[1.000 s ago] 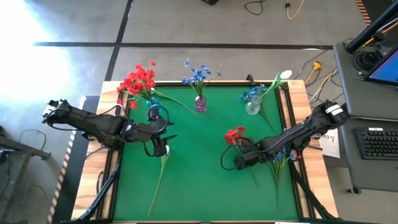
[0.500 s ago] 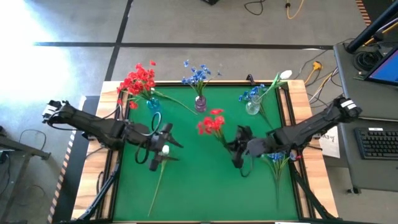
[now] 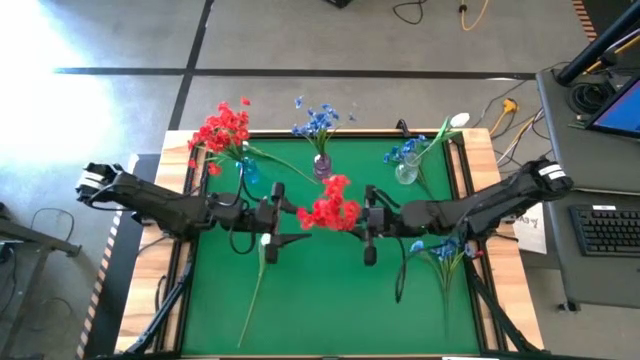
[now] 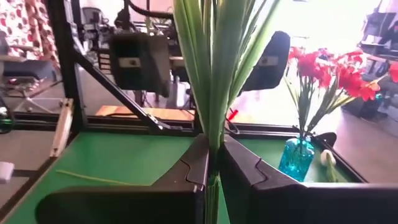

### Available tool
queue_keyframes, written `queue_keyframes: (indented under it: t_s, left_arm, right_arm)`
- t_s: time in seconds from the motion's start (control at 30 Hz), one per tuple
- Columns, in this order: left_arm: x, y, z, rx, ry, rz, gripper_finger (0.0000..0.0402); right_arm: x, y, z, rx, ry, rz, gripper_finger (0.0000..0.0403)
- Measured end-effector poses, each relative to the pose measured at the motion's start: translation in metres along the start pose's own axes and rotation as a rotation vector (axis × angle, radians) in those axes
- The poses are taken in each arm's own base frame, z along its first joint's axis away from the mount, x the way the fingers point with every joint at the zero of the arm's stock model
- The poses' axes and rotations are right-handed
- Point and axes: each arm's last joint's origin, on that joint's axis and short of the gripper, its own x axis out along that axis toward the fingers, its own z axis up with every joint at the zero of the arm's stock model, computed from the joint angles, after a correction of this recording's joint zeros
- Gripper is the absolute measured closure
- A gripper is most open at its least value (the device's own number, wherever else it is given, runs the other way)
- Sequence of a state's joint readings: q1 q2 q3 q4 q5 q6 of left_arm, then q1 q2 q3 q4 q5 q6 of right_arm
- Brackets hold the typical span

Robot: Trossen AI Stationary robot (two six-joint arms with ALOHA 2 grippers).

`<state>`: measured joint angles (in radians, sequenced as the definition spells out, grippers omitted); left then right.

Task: Sort flowers into vase by color
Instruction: Put the red flowers into the blue vase

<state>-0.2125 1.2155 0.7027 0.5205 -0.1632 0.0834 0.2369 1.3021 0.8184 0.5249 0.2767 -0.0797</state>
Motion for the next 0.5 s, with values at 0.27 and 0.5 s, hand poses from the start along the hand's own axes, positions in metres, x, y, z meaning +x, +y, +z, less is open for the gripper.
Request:
queue_keyframes:
  t_s: [0.27, 0.5]
  left_arm:
    - [0.017, 0.003, -0.003, -0.016, -0.118, 0.041, 0.0147]
    - [0.03, 0.008, -0.009, -0.021, -0.117, 0.066, 0.0145]
  right_arm:
    - [0.021, -0.007, -0.009, -0.007, 0.034, -0.015, 0.0383]
    - [0.032, -0.004, -0.007, -0.018, 0.035, -0.015, 0.0383]
